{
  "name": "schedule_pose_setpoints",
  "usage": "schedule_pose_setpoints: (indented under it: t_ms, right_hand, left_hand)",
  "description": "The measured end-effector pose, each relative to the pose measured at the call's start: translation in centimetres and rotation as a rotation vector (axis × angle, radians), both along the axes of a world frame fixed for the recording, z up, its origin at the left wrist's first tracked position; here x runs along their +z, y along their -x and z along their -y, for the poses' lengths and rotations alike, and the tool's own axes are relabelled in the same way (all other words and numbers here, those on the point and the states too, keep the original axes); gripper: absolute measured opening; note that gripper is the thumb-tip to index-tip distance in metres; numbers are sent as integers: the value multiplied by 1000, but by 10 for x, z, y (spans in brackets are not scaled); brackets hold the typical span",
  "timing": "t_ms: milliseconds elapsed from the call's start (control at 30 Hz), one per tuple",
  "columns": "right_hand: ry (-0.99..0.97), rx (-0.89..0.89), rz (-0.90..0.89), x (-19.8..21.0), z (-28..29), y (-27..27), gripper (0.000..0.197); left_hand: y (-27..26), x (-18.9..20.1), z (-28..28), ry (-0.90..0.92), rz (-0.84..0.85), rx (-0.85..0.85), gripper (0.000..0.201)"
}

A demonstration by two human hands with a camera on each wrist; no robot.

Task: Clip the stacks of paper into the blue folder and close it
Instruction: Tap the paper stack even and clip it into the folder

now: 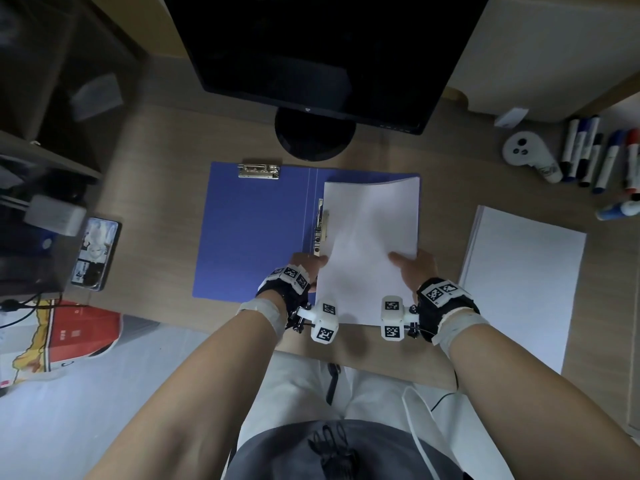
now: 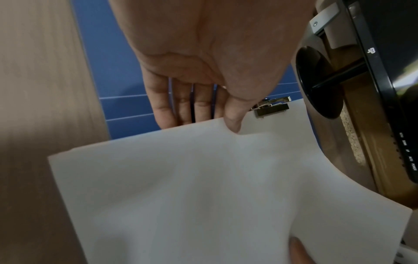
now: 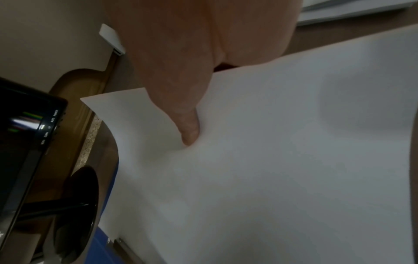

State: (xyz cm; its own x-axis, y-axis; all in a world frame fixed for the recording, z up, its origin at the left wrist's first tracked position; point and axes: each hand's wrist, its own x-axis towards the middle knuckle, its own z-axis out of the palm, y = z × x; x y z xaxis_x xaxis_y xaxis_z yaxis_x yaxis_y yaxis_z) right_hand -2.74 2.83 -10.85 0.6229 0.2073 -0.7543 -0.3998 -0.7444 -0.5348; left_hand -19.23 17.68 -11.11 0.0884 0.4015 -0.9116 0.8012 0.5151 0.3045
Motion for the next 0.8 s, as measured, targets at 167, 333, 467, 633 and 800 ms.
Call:
schedule_pose_setpoints:
  t_ms: [167,333,467,633,800]
  right_hand:
    - [0,-6,14,-4,-7,0,43]
    - [2,-9,33,-6,-12,-4,39]
    - [-10,-3,-6,-6,-17,-4,47]
    - [-3,-50,-30,-3,-25,-6,33]
    - [97,-1,15,7,-30,-5,63]
  left_hand:
    - [2,-3,-4,-82,-1,-36,50]
    - [0,6,-7,-36,8,-123,39]
    - [8,5,-10,-20,-4,-175,35]
    - [9,20,-9,-7,-97,-399,35]
    - [11,12,-16,-225,-48,-344,30]
